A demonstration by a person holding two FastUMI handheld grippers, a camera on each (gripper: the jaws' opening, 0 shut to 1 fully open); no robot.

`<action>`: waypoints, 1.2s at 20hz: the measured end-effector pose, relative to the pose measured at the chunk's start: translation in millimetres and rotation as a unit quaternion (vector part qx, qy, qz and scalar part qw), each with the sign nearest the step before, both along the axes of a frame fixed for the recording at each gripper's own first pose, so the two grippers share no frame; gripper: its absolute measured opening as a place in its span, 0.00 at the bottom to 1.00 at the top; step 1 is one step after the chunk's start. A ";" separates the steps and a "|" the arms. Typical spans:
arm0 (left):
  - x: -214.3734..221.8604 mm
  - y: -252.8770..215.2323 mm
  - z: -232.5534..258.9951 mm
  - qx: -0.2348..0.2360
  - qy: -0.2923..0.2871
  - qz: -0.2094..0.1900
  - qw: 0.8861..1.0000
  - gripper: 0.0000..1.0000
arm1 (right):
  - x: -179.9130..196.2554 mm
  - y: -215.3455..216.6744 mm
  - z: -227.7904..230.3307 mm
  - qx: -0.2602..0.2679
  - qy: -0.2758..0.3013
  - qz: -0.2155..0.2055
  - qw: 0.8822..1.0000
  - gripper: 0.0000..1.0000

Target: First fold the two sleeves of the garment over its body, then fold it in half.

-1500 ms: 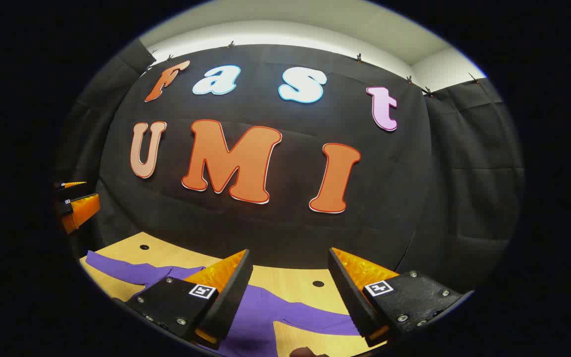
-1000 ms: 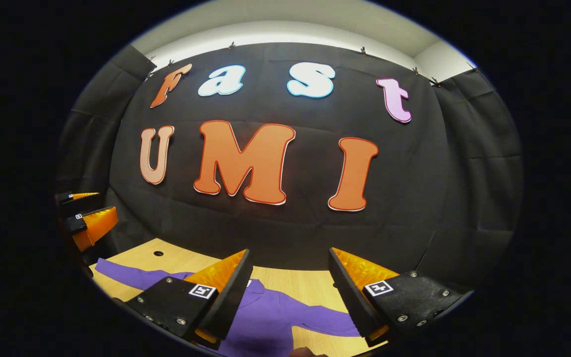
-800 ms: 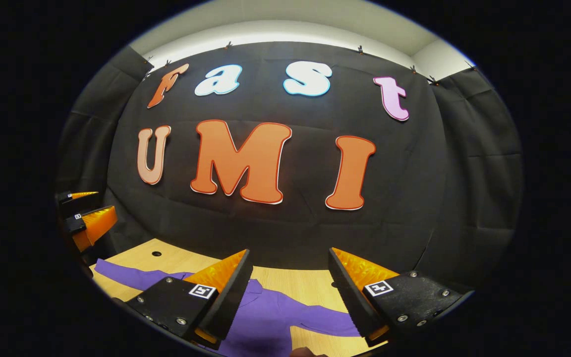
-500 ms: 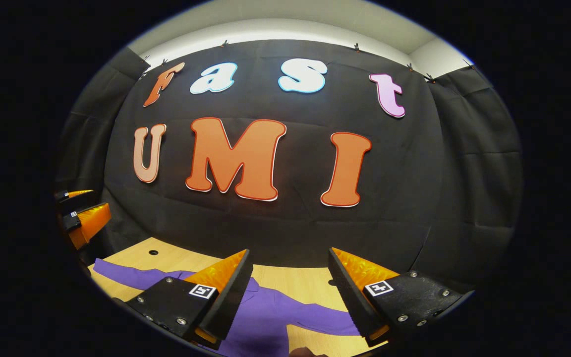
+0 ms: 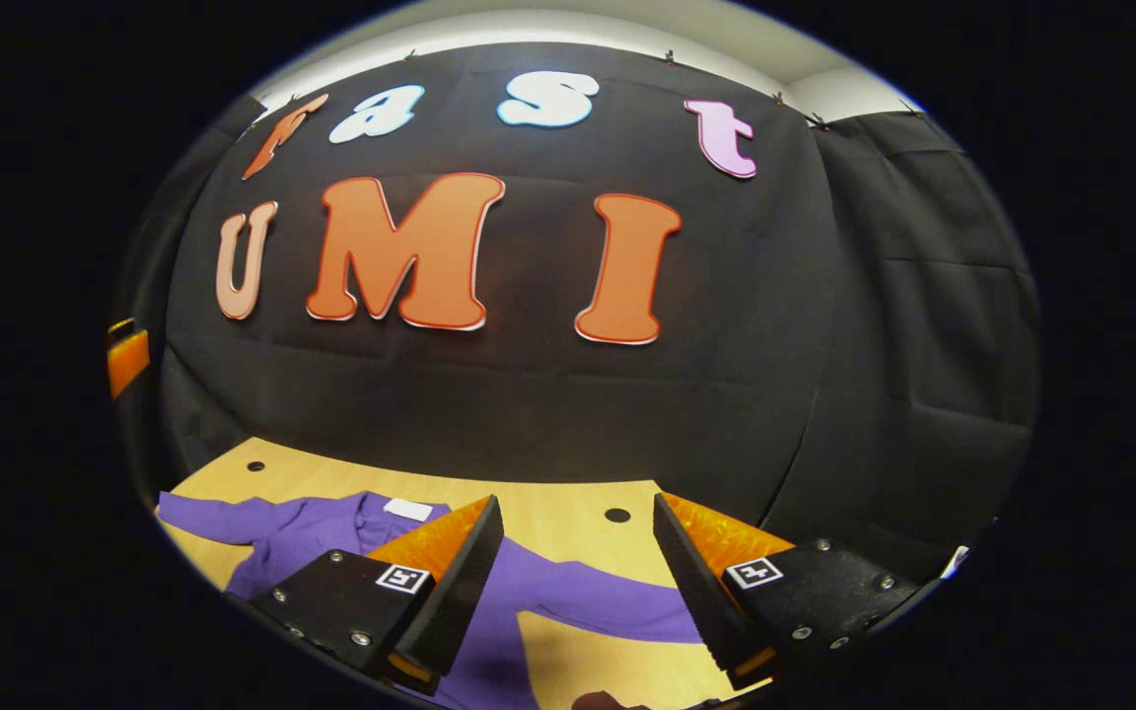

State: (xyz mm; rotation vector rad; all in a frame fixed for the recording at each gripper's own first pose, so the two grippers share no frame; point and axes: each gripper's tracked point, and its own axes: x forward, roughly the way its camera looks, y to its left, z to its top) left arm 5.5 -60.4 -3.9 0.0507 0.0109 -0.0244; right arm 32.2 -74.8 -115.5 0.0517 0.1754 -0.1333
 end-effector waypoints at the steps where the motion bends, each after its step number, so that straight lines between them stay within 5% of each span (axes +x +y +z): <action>1: -0.5 -3.1 0.5 0.002 0.000 -0.002 1.000 0.98 | -0.5 -11.5 -13.4 0.000 0.019 -0.011 1.000 0.93; 7: -3.7 -21.7 -9.3 0.024 0.024 -0.016 0.999 0.98 | 3.6 -86.1 -77.0 -0.004 0.100 -0.092 0.991 0.93; 14: 3.7 -52.5 -22.4 0.047 0.055 -0.032 0.997 0.98 | 5.7 -128.7 -150.5 0.071 0.222 -0.108 0.966 0.94; 24: 12.9 -54.4 -54.3 0.058 0.103 0.007 0.993 0.98 | 0.9 -162.0 -270.8 0.232 0.419 -0.097 0.872 0.94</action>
